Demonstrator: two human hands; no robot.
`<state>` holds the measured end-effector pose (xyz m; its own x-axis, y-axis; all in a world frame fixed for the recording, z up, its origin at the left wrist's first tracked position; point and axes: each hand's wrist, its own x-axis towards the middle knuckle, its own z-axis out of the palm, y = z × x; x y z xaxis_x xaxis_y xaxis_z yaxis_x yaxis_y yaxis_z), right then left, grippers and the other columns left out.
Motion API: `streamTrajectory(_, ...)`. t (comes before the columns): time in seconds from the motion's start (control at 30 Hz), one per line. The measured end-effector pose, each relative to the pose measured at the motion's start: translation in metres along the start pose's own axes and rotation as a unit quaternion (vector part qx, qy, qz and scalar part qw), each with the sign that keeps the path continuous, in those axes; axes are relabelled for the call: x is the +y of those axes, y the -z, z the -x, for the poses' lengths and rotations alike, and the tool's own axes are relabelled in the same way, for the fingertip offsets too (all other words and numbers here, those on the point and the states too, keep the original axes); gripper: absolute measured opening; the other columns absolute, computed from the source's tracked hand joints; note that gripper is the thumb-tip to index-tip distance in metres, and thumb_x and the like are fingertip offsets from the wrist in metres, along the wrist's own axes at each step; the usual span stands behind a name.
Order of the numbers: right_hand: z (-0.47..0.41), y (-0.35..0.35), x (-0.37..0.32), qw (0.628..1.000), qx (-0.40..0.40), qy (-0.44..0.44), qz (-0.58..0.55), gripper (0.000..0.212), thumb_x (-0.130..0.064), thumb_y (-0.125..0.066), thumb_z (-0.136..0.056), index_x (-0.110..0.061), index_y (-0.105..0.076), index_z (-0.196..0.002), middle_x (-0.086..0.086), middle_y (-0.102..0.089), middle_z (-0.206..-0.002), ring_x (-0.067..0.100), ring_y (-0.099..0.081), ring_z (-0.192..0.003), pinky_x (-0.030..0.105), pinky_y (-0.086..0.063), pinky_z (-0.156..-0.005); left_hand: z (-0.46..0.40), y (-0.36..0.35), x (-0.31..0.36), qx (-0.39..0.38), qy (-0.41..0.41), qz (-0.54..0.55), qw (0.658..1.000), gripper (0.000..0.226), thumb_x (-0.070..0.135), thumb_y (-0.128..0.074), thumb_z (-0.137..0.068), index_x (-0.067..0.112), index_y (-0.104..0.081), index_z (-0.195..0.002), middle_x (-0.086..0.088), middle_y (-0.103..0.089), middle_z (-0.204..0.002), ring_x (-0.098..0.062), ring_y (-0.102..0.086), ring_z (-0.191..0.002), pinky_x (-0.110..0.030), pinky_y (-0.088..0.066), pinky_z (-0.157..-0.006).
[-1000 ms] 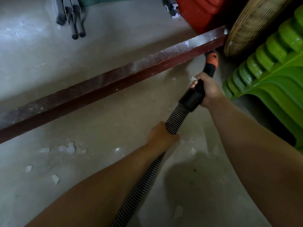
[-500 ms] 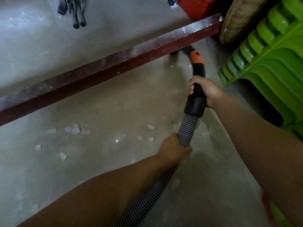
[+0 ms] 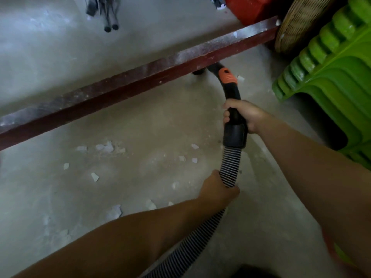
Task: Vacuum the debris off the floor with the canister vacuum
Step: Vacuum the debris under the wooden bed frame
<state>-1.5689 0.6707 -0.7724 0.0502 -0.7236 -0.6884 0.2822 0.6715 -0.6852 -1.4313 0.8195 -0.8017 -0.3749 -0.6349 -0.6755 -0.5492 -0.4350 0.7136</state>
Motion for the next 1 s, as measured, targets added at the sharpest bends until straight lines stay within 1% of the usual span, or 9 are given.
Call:
streamTrajectory(0.07,0.01,0.009,-0.003,1.0,0.005,-0.007,0.025,0.027,-0.01,-0.046,-0.092,-0.015,-0.043,-0.066,-0.003,-0.045,-0.046,0.011,-0.045,-0.038,0.021,-0.045,-0.051,0.002,-0.008,0.005,-0.023,-0.022,-0.016,0.999,0.045,0.026,-0.065,-0.087,0.009,-0.042,-0.123,-0.002,-0.051,-0.103,-0.018,-0.054,-0.091,-0.03,-0.052,-0.08)
streamTrajectory(0.13,0.017,0.022,-0.009,0.999,0.043,0.014,0.011,0.025,-0.008,-0.045,-0.091,-0.015,-0.042,-0.066,-0.004,-0.044,-0.044,0.01,-0.043,-0.037,0.022,-0.043,-0.052,0.001,-0.009,0.011,-0.03,-0.039,-0.014,0.999,0.041,0.026,-0.065,-0.086,0.01,-0.044,-0.118,-0.004,-0.053,-0.102,-0.02,-0.057,-0.087,-0.035,-0.055,-0.078)
streamTrajectory(0.27,0.025,0.049,-0.012,0.974,0.159,0.068,-0.148,0.024,-0.005,-0.049,-0.086,-0.013,-0.04,-0.066,-0.002,-0.043,-0.045,0.01,-0.043,-0.037,0.018,-0.042,-0.043,-0.011,0.011,0.023,-0.029,-0.063,-0.021,0.997,0.036,0.024,-0.067,-0.083,0.012,-0.046,-0.109,-0.009,-0.059,-0.1,-0.024,-0.062,-0.082,-0.038,-0.057,-0.075)
streamTrajectory(0.33,0.027,0.054,-0.007,0.965,0.184,0.065,-0.176,0.023,-0.006,-0.05,-0.086,-0.012,-0.04,-0.067,-0.001,-0.042,-0.045,0.01,-0.043,-0.037,0.018,-0.042,-0.041,-0.011,0.015,0.022,-0.042,-0.06,-0.026,0.997,0.035,0.024,-0.068,-0.082,0.012,-0.047,-0.108,-0.008,-0.059,-0.098,-0.022,-0.061,-0.077,-0.035,-0.056,-0.072)
streamTrajectory(0.6,0.044,0.026,0.013,0.996,0.081,0.01,0.021,0.021,-0.008,-0.05,-0.089,-0.013,-0.046,-0.069,-0.001,-0.048,-0.047,0.011,-0.047,-0.039,0.018,-0.046,-0.046,0.026,-0.022,-0.007,-0.078,-0.047,-0.025,0.996,0.035,0.026,-0.067,-0.084,0.017,-0.04,-0.105,0.001,-0.052,-0.089,-0.02,-0.059,-0.081,-0.039,-0.057,-0.076)
streamTrajectory(0.67,0.047,0.033,0.013,0.994,0.102,0.026,0.001,0.021,-0.008,-0.051,-0.088,-0.013,-0.045,-0.068,-0.002,-0.047,-0.046,0.011,-0.047,-0.038,0.018,-0.045,-0.046,0.024,-0.02,-0.005,-0.072,-0.055,-0.022,0.996,0.034,0.026,-0.066,-0.084,0.017,-0.041,-0.105,0.002,-0.052,-0.088,-0.019,-0.059,-0.08,-0.038,-0.057,-0.075)
streamTrajectory(0.77,0.045,0.053,0.013,0.975,0.162,0.055,-0.14,0.024,-0.007,-0.049,-0.089,-0.013,-0.042,-0.066,-0.002,-0.045,-0.044,0.01,-0.045,-0.036,0.017,-0.044,-0.042,0.011,-0.001,0.004,-0.052,-0.068,-0.021,0.996,0.032,0.024,-0.067,-0.084,0.015,-0.044,-0.105,-0.002,-0.056,-0.091,-0.018,-0.059,-0.075,-0.033,-0.054,-0.07)
streamTrajectory(0.83,0.042,0.057,0.013,0.962,0.185,0.067,-0.189,0.024,-0.007,-0.05,-0.088,-0.012,-0.042,-0.066,-0.002,-0.045,-0.044,0.01,-0.045,-0.037,0.017,-0.044,-0.042,0.004,0.012,0.008,-0.039,-0.066,-0.036,0.996,0.034,0.026,-0.067,-0.083,0.015,-0.045,-0.106,-0.006,-0.058,-0.097,-0.022,-0.061,-0.081,-0.034,-0.054,-0.071)
streamTrajectory(1.0,0.016,0.03,0.0,0.974,0.13,0.06,-0.174,0.02,-0.006,-0.052,-0.087,-0.011,-0.043,-0.069,-0.001,-0.045,-0.046,0.011,-0.045,-0.039,0.02,-0.045,-0.043,-0.005,0.027,0.008,0.003,-0.049,-0.027,0.998,0.034,0.025,-0.067,-0.082,0.014,-0.045,-0.106,-0.008,-0.059,-0.099,-0.025,-0.062,-0.082,-0.04,-0.058,-0.076)
